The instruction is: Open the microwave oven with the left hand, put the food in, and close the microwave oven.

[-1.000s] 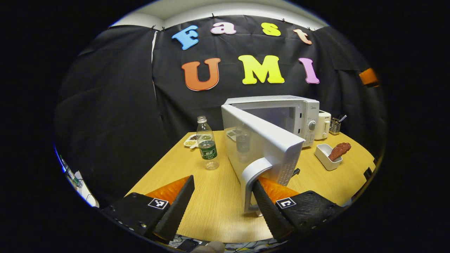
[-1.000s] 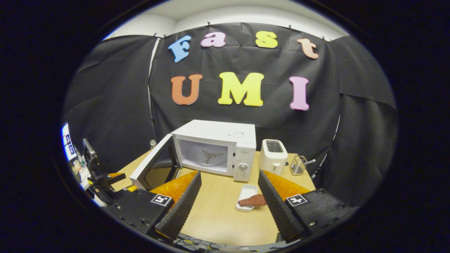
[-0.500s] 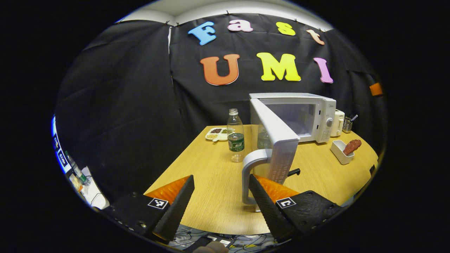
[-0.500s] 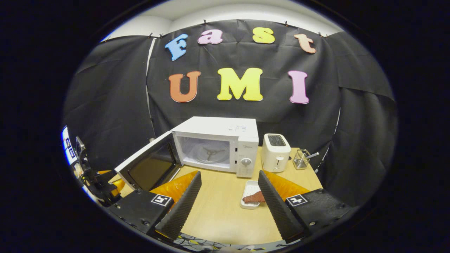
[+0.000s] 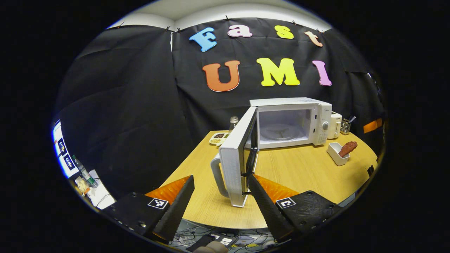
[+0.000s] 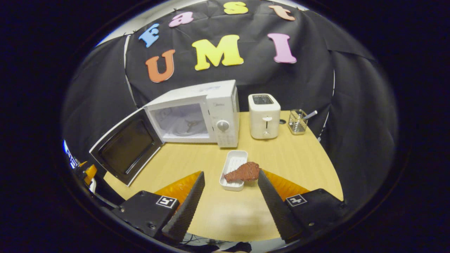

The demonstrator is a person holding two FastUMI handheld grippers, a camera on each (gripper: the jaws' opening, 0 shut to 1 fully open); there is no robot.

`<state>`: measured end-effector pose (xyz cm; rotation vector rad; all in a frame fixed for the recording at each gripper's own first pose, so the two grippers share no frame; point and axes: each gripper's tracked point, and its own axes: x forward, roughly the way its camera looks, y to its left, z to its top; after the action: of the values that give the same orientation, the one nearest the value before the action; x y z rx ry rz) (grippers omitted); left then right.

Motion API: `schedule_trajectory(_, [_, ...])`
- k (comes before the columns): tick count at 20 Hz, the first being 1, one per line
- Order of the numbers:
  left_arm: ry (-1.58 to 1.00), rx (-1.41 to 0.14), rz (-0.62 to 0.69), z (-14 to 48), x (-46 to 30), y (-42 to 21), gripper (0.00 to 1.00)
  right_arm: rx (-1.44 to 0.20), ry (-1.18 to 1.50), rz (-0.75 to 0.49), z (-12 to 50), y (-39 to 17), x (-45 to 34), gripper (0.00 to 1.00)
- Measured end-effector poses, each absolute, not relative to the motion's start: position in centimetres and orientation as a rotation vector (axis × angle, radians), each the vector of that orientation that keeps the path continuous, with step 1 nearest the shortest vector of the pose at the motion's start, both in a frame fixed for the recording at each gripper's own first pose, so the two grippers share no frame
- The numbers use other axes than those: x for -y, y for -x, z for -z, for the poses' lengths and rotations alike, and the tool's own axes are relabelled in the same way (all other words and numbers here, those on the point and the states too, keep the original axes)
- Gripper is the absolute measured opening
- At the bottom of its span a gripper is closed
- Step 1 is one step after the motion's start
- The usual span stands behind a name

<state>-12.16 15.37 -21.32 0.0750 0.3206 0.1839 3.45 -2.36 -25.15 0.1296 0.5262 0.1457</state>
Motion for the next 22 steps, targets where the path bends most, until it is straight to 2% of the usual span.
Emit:
schedule_trajectory(1, [-0.072,-0.321,-0.178,20.9,-14.4,12.0,0.95,-0.561,-0.152,-0.153,26.4,-4.1,3.0,0.95])
schedule_trajectory(2, [-0.072,-0.322,-0.174,20.5,-13.4,11.9,0.95,-0.587,-0.191,-0.182,27.4,-5.0,3.3,0.78])
schedule_trajectory(3, [-0.076,-0.325,-0.171,20.2,-12.5,11.7,0.95,-0.619,-0.223,-0.210,28.7,-6.0,3.5,0.77])
schedule_trajectory(5, [-0.091,-0.338,-0.169,19.7,-10.5,11.2,0.95,-0.681,-0.285,-0.252,30.7,-7.8,4.1,0.67])
schedule_trajectory(6, [-0.099,-0.350,-0.167,19.4,-9.4,10.9,0.95,-0.713,-0.307,-0.262,31.6,-8.6,4.7,0.77])
schedule_trajectory(7, [-0.105,-0.357,-0.168,19.1,-8.4,10.6,0.95,-0.737,-0.336,-0.272,32.5,-9.4,5.3,0.63])
schedule_trajectory(9, [-0.103,-0.360,-0.170,18.0,-6.3,10.0,0.95,-0.786,-0.399,-0.309,33.6,-10.7,5.5,0.59])
schedule_trajectory(10, [-0.109,-0.360,-0.178,17.4,-5.4,9.6,0.95,-0.818,-0.448,-0.345,34.0,-11.2,5.1,0.65])
schedule_trajectory(13, [-0.134,-0.348,-0.199,15.8,-2.7,8.0,0.95,-0.881,-0.553,-0.427,34.5,-12.3,4.6,0.59])
schedule_trajectory(14, [-0.121,-0.344,-0.200,15.2,-1.6,7.5,0.95,-0.892,-0.564,-0.446,34.6,-12.8,4.7,0.43])
schedule_trajectory(15, [-0.107,-0.341,-0.199,14.8,-0.5,7.0,0.95,-0.897,-0.584,-0.466,34.5,-13.1,4.6,0.39])
schedule_trajectory(18, [-0.086,-0.328,-0.191,13.5,2.4,6.1,0.95,-0.944,-0.658,-0.513,34.5,-13.6,4.1,0.14])
schedule_trajectory(19, [-0.087,-0.323,-0.192,13.2,3.0,5.8,0.95,-0.958,-0.676,-0.521,34.5,-13.7,4.3,0.23])
schedule_trajectory(20, [-0.088,-0.321,-0.190,12.9,3.6,5.5,0.95,-0.963,-0.684,-0.533,34.3,-13.6,4.3,0.20])
schedule_trajectory(21, [-0.090,-0.323,-0.190,12.8,4.1,5.3,0.95,-0.965,-0.672,-0.555,34.3,-13.5,4.2,0.10])
schedule_trajectory(22, [-0.093,-0.322,-0.187,12.6,4.3,5.3,0.95,-0.960,-0.656,-0.569,34.1,-13.4,4.2,0.17])
